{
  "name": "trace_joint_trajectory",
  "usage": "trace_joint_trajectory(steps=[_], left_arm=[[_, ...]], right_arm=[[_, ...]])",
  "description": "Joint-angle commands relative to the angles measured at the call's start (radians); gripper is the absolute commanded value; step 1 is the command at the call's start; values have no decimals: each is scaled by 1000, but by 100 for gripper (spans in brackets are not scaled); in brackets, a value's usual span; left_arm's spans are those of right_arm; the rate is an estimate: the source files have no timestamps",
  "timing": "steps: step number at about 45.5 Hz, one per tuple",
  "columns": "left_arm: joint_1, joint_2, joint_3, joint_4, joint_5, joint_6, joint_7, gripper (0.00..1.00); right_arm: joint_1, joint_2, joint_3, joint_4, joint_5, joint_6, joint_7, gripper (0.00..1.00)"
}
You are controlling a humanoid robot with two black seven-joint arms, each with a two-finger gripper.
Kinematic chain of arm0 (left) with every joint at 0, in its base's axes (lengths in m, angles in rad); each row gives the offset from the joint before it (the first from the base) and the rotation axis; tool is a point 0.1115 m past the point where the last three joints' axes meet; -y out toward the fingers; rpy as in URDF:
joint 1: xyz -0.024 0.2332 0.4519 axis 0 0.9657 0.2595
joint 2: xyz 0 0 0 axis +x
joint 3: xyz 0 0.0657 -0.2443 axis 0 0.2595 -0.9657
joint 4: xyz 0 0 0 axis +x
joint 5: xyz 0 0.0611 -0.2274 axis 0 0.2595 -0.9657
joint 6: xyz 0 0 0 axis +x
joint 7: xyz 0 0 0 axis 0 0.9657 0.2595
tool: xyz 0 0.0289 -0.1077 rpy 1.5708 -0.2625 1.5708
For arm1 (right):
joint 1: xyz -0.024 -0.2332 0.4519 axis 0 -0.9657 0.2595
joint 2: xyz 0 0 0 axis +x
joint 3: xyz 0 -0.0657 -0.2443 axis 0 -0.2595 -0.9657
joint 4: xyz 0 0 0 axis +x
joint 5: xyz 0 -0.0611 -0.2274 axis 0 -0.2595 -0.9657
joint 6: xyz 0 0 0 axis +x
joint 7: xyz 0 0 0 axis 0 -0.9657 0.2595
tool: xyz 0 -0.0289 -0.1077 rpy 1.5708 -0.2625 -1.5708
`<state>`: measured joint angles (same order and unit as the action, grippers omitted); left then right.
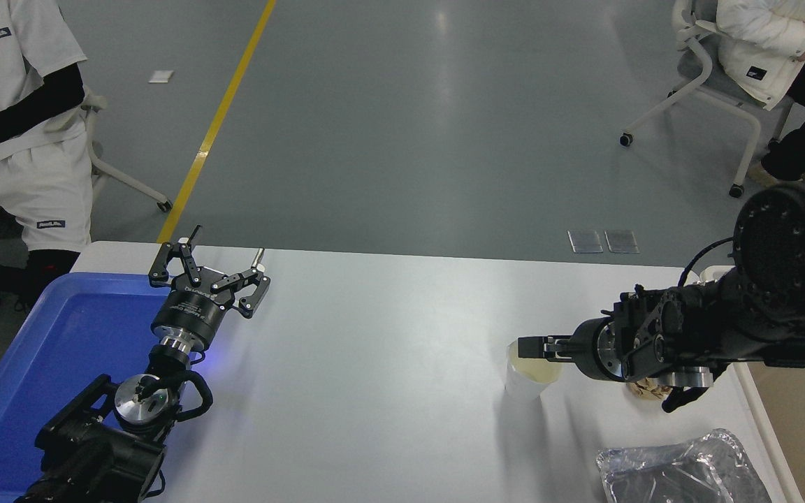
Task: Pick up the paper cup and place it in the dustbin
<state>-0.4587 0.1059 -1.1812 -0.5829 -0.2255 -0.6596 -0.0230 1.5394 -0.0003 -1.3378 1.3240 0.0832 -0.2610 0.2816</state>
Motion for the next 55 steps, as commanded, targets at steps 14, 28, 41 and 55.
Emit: trace_joint_trajectory(steps=[14, 28, 41, 55], left_arm=[[0, 0, 0, 0, 0, 0, 0, 99], [0, 0, 0, 0, 0, 0, 0, 99], [0, 0, 0, 0, 0, 1, 0, 99], [0, 0, 0, 0, 0, 1, 0, 99]], right_arm=[[-64, 0, 5, -14, -69, -164, 1, 62], [-64, 0, 6, -5, -105, -179, 4, 0], [-47, 0, 6, 6, -105, -178, 4, 0], [54, 0, 6, 87, -106, -178, 7, 0]])
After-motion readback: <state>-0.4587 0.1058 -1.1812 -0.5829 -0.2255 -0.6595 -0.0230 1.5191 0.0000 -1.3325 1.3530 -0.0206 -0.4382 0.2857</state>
